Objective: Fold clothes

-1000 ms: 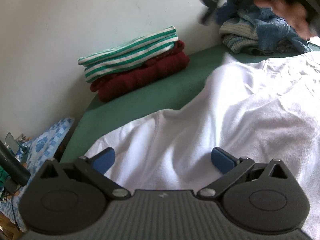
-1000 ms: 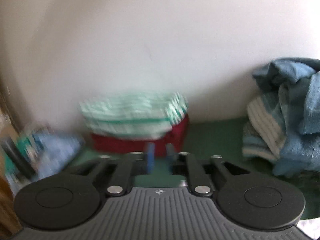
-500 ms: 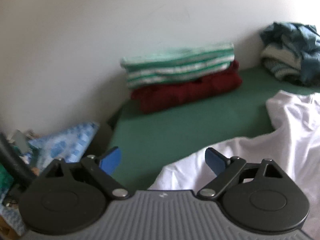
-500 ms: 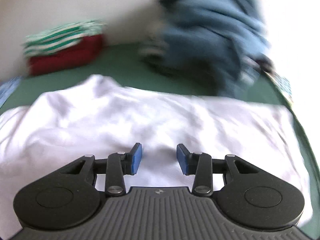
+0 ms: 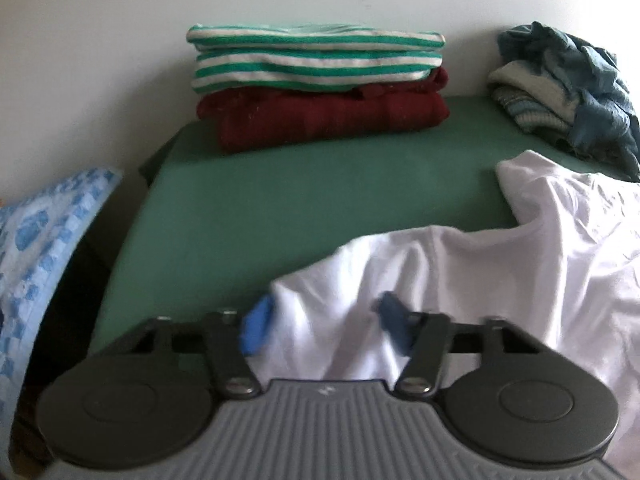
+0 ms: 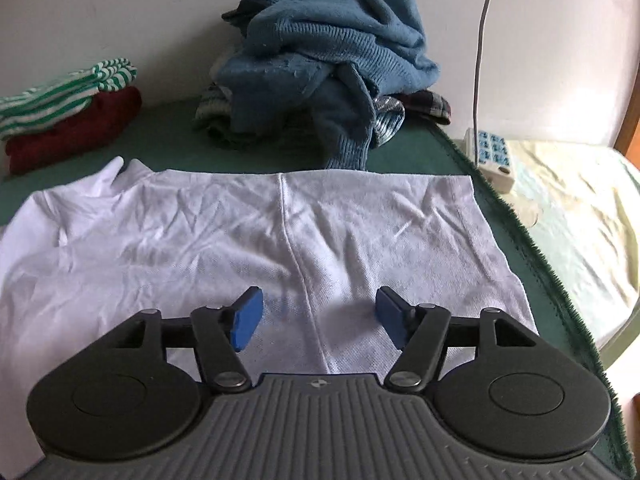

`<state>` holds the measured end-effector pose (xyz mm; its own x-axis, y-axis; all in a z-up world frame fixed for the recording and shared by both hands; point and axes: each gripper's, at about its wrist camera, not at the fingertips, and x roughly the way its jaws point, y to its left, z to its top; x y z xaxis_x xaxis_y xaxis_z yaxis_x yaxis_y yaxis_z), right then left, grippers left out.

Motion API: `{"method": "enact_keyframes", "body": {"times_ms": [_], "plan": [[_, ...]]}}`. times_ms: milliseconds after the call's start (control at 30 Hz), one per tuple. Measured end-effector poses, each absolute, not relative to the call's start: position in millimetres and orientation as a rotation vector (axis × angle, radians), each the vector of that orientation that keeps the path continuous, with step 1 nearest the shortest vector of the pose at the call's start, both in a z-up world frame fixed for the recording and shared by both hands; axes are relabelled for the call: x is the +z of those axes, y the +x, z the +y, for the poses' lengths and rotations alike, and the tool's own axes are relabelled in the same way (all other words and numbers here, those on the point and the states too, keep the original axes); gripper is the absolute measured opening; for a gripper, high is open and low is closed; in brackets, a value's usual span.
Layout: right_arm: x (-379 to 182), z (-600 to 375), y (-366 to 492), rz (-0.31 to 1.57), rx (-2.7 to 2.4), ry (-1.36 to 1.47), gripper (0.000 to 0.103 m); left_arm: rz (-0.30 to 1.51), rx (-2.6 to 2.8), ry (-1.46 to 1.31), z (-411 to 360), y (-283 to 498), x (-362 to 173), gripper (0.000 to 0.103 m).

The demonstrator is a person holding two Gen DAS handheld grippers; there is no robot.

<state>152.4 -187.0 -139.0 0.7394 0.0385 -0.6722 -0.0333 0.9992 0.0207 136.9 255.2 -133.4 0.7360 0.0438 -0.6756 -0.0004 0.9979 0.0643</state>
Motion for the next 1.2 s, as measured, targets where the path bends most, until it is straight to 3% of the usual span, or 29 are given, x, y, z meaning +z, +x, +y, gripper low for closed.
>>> {"method": "enact_keyframes", "body": {"times_ms": [67, 133, 200, 500, 833, 900, 967, 1033, 1067, 1100, 1167, 1200], "plan": [[-140, -184, 153, 0.727, 0.027, -0.009, 0.065, 0.731, 0.056, 0.119, 244, 135, -130, 0.004], [-135, -188, 154, 0.727, 0.003, 0.002, 0.049, 0.712, 0.118, 0.202, 232, 132, -126, 0.004], [-129, -200, 160, 0.716, -0.036, 0.057, 0.044, 0.654, 0.192, 0.302, 226, 122, -119, 0.004], [-110, -229, 189, 0.680, -0.098, 0.071, 0.052, 0.716, 0.359, 0.557, 238, 111, -146, 0.006], [-133, -236, 227, 0.750, -0.082, -0.023, 0.062, 0.764, 0.403, 0.452, 228, 138, -152, 0.008], [-134, -246, 240, 0.742, -0.135, -0.022, 0.070, 0.764, 0.427, 0.451, 235, 138, -148, 0.025], [-134, -259, 251, 0.741, -0.210, -0.023, 0.072, 0.777, 0.423, 0.420, 244, 136, -140, 0.027], [-127, -270, 251, 0.761, -0.241, -0.021, 0.065, 0.756, 0.383, 0.378, 252, 114, -121, 0.029], [-123, -273, 243, 0.766, -0.214, -0.018, 0.059, 0.746, 0.362, 0.357, 255, 103, -112, 0.034], [-121, -274, 232, 0.767, -0.172, -0.020, 0.059, 0.735, 0.343, 0.335, 259, 92, -102, 0.049], [-117, -278, 208, 0.775, -0.107, -0.040, 0.064, 0.747, 0.322, 0.252, 268, 65, -89, 0.065], [-118, -280, 195, 0.786, -0.113, -0.060, 0.065, 0.758, 0.319, 0.225, 268, 50, -88, 0.065]]}}
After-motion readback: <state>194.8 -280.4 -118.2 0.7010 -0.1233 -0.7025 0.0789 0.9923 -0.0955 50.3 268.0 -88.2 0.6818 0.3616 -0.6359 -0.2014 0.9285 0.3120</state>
